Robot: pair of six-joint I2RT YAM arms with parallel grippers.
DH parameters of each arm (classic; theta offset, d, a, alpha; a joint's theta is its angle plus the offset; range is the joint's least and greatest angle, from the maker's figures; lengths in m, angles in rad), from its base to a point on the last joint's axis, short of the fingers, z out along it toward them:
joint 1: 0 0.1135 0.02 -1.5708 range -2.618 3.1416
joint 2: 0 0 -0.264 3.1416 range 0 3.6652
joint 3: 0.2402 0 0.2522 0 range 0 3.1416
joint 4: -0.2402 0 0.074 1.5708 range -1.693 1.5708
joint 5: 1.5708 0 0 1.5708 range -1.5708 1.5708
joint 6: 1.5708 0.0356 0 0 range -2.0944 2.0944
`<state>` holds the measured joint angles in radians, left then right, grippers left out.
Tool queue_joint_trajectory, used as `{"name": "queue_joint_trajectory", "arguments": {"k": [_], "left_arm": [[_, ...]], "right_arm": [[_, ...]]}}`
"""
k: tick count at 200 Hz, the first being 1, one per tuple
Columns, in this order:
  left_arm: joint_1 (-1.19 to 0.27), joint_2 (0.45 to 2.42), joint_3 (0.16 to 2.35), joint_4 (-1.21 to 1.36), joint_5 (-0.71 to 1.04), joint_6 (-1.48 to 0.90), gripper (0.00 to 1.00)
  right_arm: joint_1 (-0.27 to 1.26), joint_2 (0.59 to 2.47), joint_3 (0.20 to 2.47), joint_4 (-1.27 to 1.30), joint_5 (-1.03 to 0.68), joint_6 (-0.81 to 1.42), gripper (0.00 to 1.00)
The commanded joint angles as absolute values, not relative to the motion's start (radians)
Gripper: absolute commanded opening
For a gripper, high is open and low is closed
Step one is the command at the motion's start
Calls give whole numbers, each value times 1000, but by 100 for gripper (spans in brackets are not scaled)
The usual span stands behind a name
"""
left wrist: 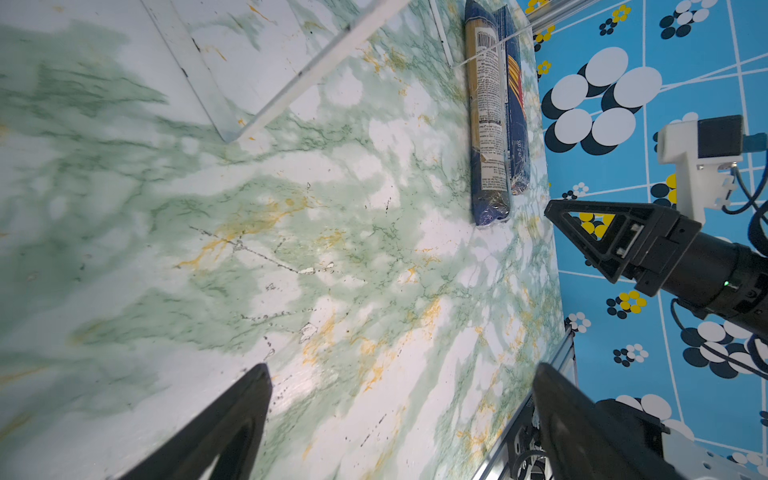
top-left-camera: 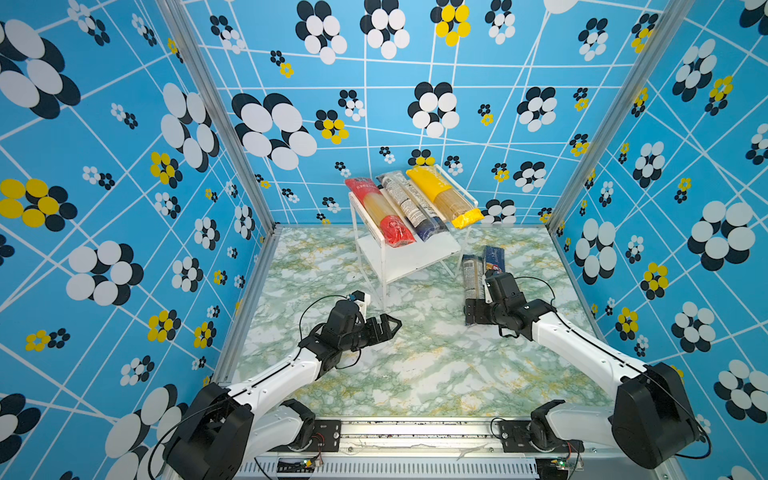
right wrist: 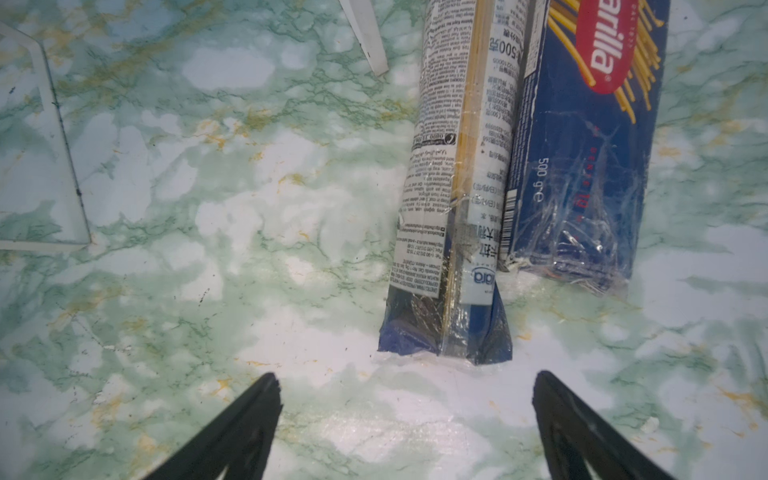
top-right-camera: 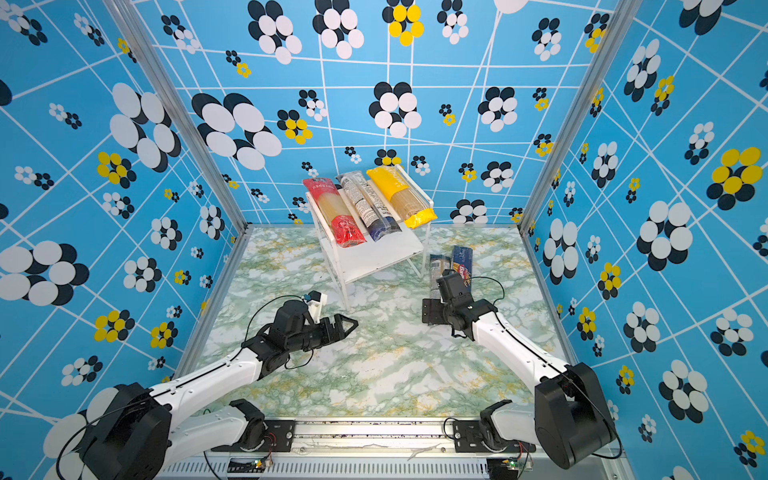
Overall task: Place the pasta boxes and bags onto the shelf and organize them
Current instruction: 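Lower the open right gripper around the clear spaghetti bag beside the Barilla box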
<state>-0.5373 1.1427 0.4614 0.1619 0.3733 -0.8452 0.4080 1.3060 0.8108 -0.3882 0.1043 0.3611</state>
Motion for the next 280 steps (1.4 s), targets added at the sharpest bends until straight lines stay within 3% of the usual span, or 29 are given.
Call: {"name": "queue_joint_trajectory", "arguments": {"k": [1,109,280], "left_arm": [[-543,1158,491,172,362,-841,99],[-543,1220,515,192,378,-838,99],[-540,1162,495,160,362,-830,99]], "right_arm": [[394,1330,792,-359,68,385,97],[339,1481,826,-277,-29,414,94],[275,1685,1006,-314,2,394,92]]}}
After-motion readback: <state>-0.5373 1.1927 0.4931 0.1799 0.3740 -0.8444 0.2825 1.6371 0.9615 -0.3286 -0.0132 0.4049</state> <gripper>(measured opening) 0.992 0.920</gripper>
